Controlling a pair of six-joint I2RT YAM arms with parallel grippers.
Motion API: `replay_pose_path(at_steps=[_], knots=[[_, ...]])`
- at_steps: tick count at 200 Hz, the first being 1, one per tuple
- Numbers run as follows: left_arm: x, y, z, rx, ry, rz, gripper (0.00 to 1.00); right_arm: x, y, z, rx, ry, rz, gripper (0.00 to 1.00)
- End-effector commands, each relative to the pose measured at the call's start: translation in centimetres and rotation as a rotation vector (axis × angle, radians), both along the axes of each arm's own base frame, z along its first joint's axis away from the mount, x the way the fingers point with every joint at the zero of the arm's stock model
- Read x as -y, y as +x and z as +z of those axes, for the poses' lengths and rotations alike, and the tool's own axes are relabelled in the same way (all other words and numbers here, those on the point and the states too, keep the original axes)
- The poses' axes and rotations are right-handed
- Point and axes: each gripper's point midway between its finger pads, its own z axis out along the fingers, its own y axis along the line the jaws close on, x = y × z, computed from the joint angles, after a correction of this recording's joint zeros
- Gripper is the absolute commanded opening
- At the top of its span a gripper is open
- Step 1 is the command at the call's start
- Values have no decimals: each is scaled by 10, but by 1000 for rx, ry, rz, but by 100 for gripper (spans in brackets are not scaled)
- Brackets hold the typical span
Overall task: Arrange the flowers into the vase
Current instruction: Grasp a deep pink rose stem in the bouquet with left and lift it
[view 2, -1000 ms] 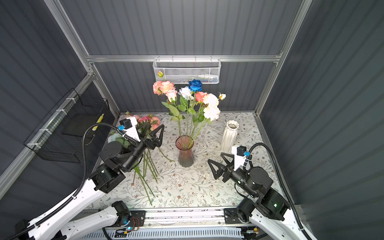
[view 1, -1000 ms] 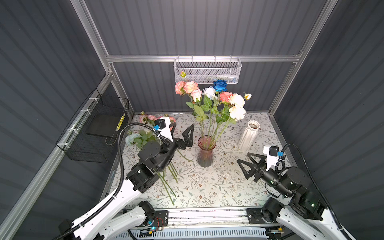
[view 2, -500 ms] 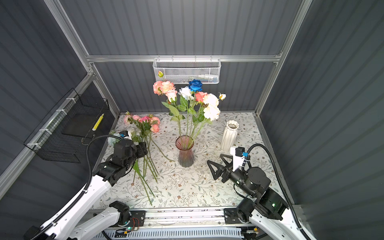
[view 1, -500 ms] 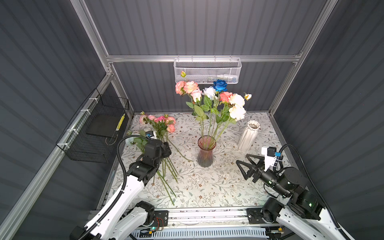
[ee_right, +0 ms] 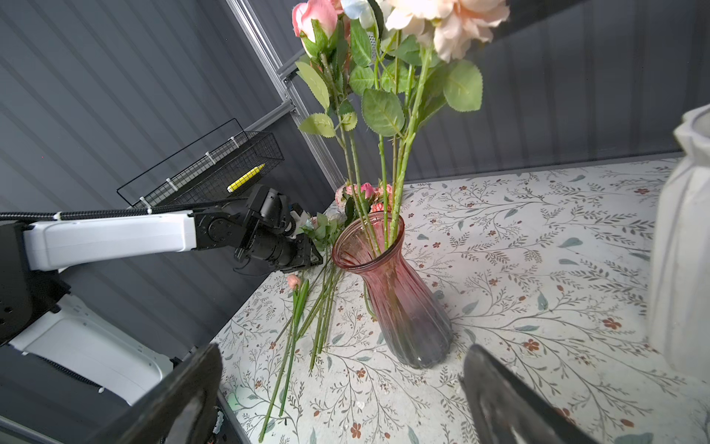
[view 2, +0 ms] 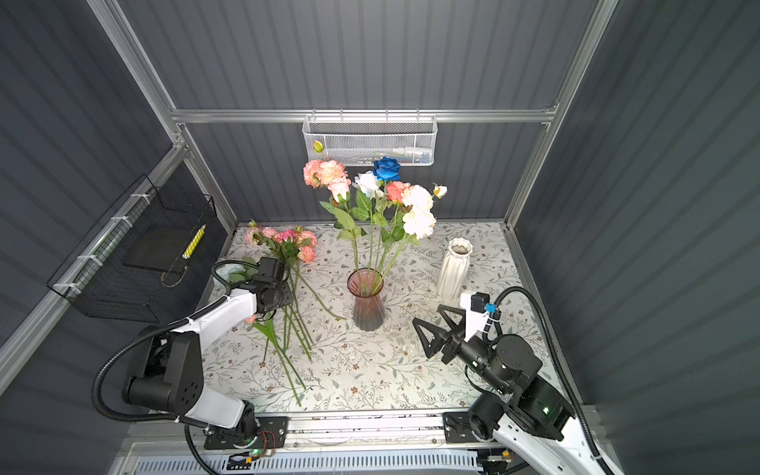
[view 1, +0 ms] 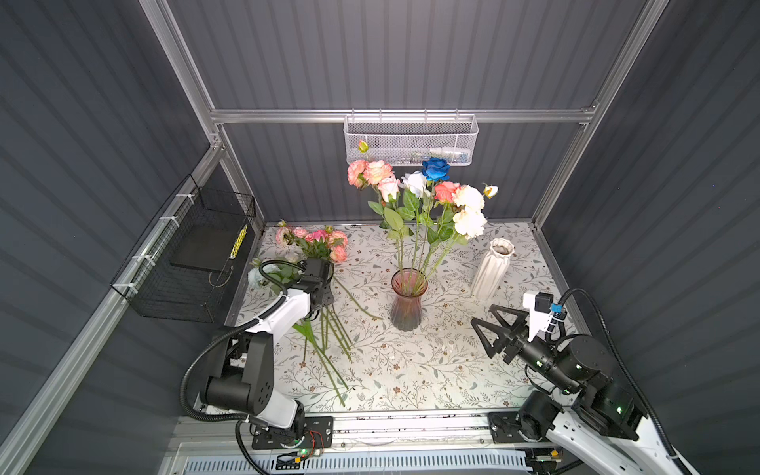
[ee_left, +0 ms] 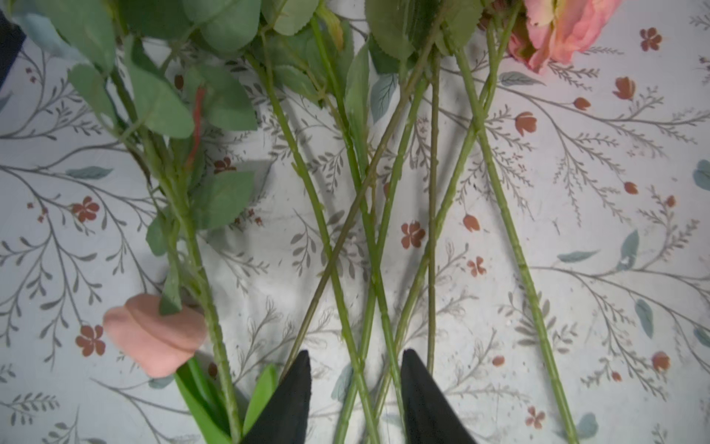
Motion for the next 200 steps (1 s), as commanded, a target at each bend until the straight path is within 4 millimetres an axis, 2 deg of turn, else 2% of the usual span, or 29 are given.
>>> replay_pose_path(at_steps=[1, 27, 76, 155, 171, 200], knots=[[-17, -3, -8, -78, 94, 8, 39, 5, -2, 1, 23, -8, -11, 99], [-24, -8, -19, -131, 119, 23, 35, 8, -4, 2, 31, -6, -17, 99], [-37, -14, -26, -155, 115, 57, 35, 11, -7, 5, 43, -8, -19, 99], [-32, -10, -57, -249, 69, 37, 35, 17, -11, 10, 59, 4, -28, 99], [-29, -9, -62, -261, 55, 31, 32, 17, -11, 10, 59, 5, -31, 99], [-25, -9, -67, -263, 36, 23, 22, 17, -11, 12, 62, 8, -28, 99]])
